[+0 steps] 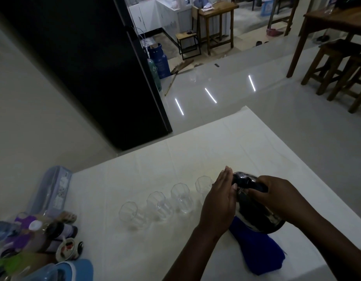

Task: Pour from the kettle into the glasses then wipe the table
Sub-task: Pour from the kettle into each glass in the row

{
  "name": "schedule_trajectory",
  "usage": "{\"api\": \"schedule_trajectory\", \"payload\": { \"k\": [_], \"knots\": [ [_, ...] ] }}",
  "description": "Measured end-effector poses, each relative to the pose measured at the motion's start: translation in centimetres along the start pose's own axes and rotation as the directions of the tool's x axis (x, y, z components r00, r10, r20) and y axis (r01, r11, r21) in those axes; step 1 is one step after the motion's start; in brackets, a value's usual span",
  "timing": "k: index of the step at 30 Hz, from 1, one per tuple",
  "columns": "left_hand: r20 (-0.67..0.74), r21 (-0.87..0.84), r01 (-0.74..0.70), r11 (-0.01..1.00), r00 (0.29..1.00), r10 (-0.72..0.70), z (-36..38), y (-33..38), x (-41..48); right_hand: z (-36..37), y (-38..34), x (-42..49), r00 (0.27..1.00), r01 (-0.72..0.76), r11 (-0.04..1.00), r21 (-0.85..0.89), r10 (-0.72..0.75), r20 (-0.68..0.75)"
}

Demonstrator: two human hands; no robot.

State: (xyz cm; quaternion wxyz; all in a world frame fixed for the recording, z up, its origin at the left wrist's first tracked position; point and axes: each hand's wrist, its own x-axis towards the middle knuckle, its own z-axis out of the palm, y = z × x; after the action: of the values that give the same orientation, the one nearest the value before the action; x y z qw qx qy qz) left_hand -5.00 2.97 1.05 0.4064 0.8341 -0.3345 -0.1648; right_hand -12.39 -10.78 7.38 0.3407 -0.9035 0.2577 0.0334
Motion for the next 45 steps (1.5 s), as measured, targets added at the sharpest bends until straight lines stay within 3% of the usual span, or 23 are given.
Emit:
{"api": "schedule_trajectory", "payload": {
  "k": [45],
  "knots": [
    [-0.048,-0.009,-0.003,1.0,0.999,0.002,-0.17,-0.5,-0.06,0.0,-0.76,0.68,1.0,0.0,1.0,-0.022,0.001,0.024]
  ]
}}
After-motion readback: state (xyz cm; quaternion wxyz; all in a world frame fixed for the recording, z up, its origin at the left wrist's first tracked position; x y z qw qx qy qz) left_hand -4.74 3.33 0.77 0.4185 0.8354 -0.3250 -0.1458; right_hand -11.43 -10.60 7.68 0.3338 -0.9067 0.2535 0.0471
